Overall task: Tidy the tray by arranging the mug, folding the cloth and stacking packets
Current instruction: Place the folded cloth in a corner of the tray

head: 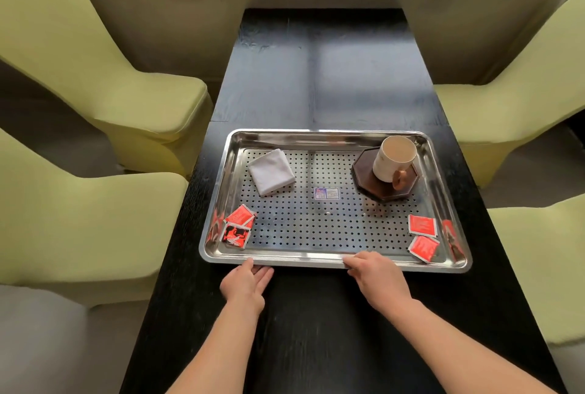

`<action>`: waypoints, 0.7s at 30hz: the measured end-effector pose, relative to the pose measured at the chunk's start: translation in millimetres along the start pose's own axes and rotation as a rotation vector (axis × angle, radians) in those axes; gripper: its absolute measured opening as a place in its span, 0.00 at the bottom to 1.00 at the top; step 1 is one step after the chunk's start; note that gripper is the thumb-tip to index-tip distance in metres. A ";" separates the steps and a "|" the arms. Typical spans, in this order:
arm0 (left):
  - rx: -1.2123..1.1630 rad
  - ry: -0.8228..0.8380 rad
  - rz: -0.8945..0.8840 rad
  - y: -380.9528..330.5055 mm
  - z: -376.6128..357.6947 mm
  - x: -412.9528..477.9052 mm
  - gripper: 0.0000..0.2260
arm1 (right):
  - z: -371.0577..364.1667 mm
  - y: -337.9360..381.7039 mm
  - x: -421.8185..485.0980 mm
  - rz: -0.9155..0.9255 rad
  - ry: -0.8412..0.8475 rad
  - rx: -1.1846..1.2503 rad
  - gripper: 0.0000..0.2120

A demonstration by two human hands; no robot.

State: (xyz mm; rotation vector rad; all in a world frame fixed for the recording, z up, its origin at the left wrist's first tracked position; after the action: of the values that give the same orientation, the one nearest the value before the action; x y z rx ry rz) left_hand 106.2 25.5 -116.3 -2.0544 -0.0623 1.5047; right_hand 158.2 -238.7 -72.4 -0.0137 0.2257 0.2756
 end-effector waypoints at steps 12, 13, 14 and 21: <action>-0.020 -0.022 0.038 4.0 9.1 -5.7 0.04 | -3.0 -5.3 -9.9 -0.041 -0.050 0.104 0.09; -0.018 -0.025 0.040 3.8 12.4 -6.3 0.03 | -4.4 -3.6 -12.9 -0.043 -0.051 0.114 0.09; -0.015 -0.027 0.041 3.5 16.0 -7.0 0.03 | -6.4 -0.9 -16.6 -0.043 -0.052 0.120 0.09; -0.017 -0.004 0.021 3.7 41.0 -15.8 0.03 | -12.8 14.2 -47.5 -0.064 -0.091 0.171 0.08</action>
State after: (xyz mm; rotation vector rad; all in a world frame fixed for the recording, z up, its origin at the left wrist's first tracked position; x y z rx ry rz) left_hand 63.2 34.1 -112.3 -2.0716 -0.0551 1.5259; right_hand 107.1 -238.4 -74.1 0.1605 0.1571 0.1921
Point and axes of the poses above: each hand's wrist, its own x-axis towards the middle knuckle, its own z-axis out of the back of the hand, y = z × x, the point moved 7 cm from there along x, towards the middle knuckle, and after that the axes turned 10 degrees about -x, right-handed, at the moved point
